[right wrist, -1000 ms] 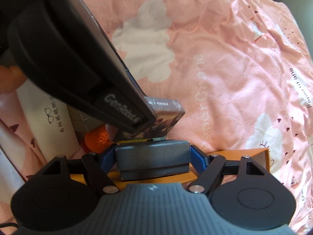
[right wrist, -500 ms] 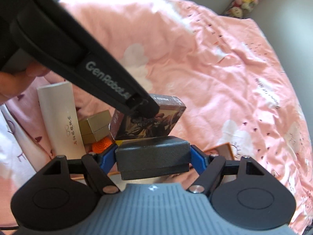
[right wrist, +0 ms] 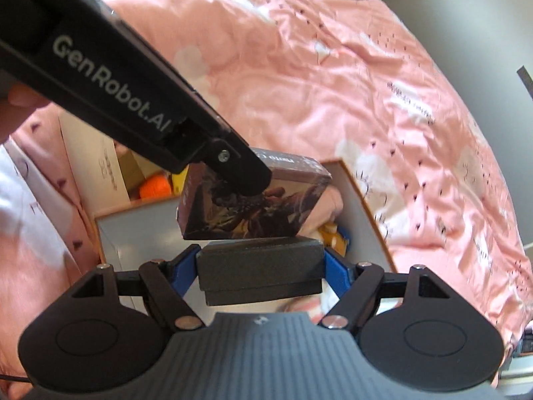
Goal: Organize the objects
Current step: 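Carry both boxes over the orange box and lower them inside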
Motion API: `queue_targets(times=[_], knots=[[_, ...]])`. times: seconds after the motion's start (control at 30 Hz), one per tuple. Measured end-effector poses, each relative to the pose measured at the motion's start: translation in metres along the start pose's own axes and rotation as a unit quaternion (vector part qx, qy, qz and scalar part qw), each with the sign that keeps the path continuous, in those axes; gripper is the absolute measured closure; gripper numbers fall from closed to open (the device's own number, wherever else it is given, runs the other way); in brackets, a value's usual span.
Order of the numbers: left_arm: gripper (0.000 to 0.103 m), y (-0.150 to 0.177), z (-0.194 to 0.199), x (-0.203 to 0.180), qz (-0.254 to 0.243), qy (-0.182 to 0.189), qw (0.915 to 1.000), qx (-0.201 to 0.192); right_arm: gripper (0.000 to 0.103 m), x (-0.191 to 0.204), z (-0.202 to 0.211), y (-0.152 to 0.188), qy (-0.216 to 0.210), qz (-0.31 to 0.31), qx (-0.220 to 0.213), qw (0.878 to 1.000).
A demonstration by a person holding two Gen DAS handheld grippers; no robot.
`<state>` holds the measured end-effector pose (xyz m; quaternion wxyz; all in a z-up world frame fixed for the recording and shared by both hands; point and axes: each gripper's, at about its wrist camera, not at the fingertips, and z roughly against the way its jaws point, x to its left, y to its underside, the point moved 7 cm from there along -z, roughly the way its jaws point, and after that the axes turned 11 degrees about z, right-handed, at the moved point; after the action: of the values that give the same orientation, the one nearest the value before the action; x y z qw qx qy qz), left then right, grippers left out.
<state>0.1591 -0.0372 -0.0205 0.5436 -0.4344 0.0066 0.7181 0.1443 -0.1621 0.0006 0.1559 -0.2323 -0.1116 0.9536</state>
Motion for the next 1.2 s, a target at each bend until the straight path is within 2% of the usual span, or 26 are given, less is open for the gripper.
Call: queue_targets(times=[0.2, 0.4, 0.6, 0.77, 1.07, 1.2], knots=[[0.078, 0.028, -0.048, -0.002, -0.025, -0.025, 0.9973, 0.064, 0.025, 0.011, -0.037, 0.036, -0.02, -0.016, 0.042, 0.999], [0.078, 0.05, -0.086, 0.003, -0.045, -0.064, 0.9917, 0.102, 0.025, 0.012, -0.065, 0.055, -0.039, -0.021, 0.056, 0.997], [0.078, 0.058, -0.104, 0.01, -0.066, -0.094, 0.9865, 0.117, 0.025, 0.025, -0.075, 0.062, -0.055, -0.009, 0.059, 0.997], [0.078, 0.067, -0.11, 0.011, -0.068, -0.1, 0.9841, 0.129, 0.025, 0.028, -0.081, 0.062, -0.063, -0.005, 0.061, 0.996], [0.078, 0.068, -0.113, 0.02, -0.031, -0.092, 0.9843, 0.147, 0.025, 0.029, -0.084, 0.067, -0.06, 0.0, 0.074, 0.995], [0.077, 0.07, -0.114, 0.02, -0.043, -0.1, 0.9821, 0.154, 0.025, 0.031, -0.086, 0.067, -0.059, 0.001, 0.074, 0.996]])
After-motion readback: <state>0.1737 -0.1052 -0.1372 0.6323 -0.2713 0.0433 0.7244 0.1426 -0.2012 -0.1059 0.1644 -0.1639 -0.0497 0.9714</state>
